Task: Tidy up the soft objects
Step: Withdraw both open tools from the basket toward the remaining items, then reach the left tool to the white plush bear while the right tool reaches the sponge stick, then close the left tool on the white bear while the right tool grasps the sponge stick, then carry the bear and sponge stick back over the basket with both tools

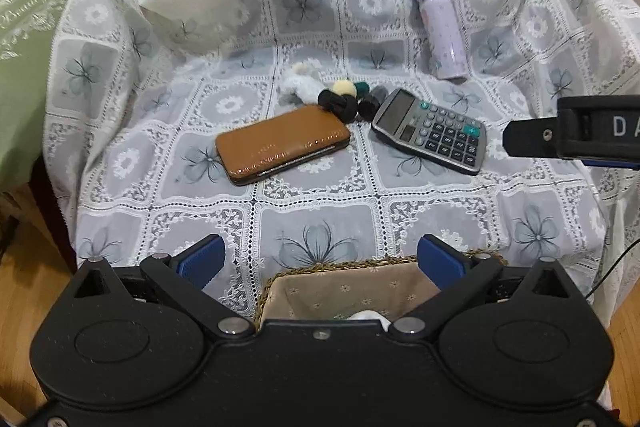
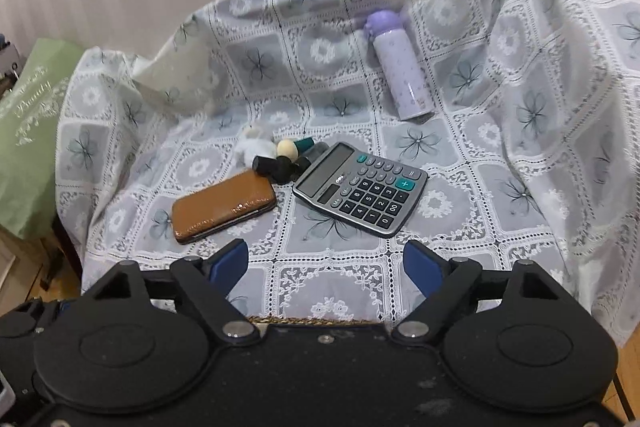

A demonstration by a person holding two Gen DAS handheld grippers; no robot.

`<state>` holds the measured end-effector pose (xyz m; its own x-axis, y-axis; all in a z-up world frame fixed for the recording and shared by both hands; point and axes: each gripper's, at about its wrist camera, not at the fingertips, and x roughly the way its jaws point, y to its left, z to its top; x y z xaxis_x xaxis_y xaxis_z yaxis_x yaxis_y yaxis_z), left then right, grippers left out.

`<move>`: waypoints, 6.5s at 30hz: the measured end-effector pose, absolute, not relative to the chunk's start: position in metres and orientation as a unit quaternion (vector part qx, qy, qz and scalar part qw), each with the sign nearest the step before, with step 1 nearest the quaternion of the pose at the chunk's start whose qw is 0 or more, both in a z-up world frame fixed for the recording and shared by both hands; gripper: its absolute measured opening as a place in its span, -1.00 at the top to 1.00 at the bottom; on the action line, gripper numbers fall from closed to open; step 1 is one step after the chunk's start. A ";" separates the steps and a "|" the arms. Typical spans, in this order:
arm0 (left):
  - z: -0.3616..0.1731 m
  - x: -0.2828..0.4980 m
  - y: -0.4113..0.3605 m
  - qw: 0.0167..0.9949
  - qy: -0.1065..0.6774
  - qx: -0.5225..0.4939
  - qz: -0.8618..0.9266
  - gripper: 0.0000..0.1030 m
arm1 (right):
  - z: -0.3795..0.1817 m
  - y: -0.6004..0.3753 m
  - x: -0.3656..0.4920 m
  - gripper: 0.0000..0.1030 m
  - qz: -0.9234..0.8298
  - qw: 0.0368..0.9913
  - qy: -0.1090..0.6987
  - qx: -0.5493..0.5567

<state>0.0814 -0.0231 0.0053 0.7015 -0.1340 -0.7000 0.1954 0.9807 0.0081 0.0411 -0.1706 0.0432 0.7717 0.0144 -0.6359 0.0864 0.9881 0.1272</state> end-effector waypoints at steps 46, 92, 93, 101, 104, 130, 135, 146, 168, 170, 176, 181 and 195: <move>-0.020 0.361 -0.025 0.885 0.448 0.026 -0.124 -0.82 | -0.020 -0.166 0.293 -0.60 -0.003 0.907 0.421 -0.009; -0.080 0.446 0.003 0.849 0.519 0.039 -0.090 -0.95 | -0.068 -0.141 0.387 -0.15 0.098 0.878 0.463 -0.064; -0.080 0.445 0.004 0.849 0.519 0.037 -0.091 -0.95 | -0.068 -0.142 0.387 -0.15 0.098 0.879 0.464 -0.058; -0.080 0.440 0.011 0.853 0.513 0.029 -0.093 -0.95 | -0.059 -0.158 0.384 -0.13 0.078 0.893 0.443 -0.030; -0.078 0.435 0.016 0.856 0.507 0.020 -0.097 -0.95 | -0.053 -0.171 0.384 -0.13 0.057 0.898 0.437 -0.012; -0.069 0.443 -0.023 0.861 0.503 0.040 -0.063 -0.10 | -0.046 -0.233 0.355 -0.14 -0.002 0.908 0.417 0.024; -0.060 0.438 -0.015 0.868 0.492 0.023 -0.061 -0.08 | -0.040 -0.235 0.350 -0.14 -0.010 0.909 0.416 0.029; -0.012 0.395 -0.013 0.886 0.458 0.023 -0.063 -0.08 | -0.021 -0.246 0.315 -0.14 -0.037 0.909 0.413 0.043; 0.042 0.199 -0.016 0.904 0.409 0.019 -0.120 -0.08 | 0.005 -0.223 0.141 -0.14 -0.040 0.910 0.402 0.097; 0.041 0.180 -0.014 0.905 0.408 0.015 -0.122 -0.09 | 0.007 -0.219 0.122 -0.14 -0.035 0.910 0.400 0.103; 0.033 0.127 -0.007 0.904 0.410 0.007 -0.117 -0.09 | 0.014 -0.206 0.063 -0.15 -0.026 0.917 0.383 0.112; 0.022 0.092 -0.002 0.900 0.422 -0.007 -0.112 -0.09 | 0.020 -0.192 0.016 -0.15 -0.027 0.922 0.368 0.117; 0.004 0.037 -0.004 0.899 0.426 -0.010 -0.098 -0.09 | 0.024 -0.169 -0.070 -0.15 -0.031 0.925 0.362 0.115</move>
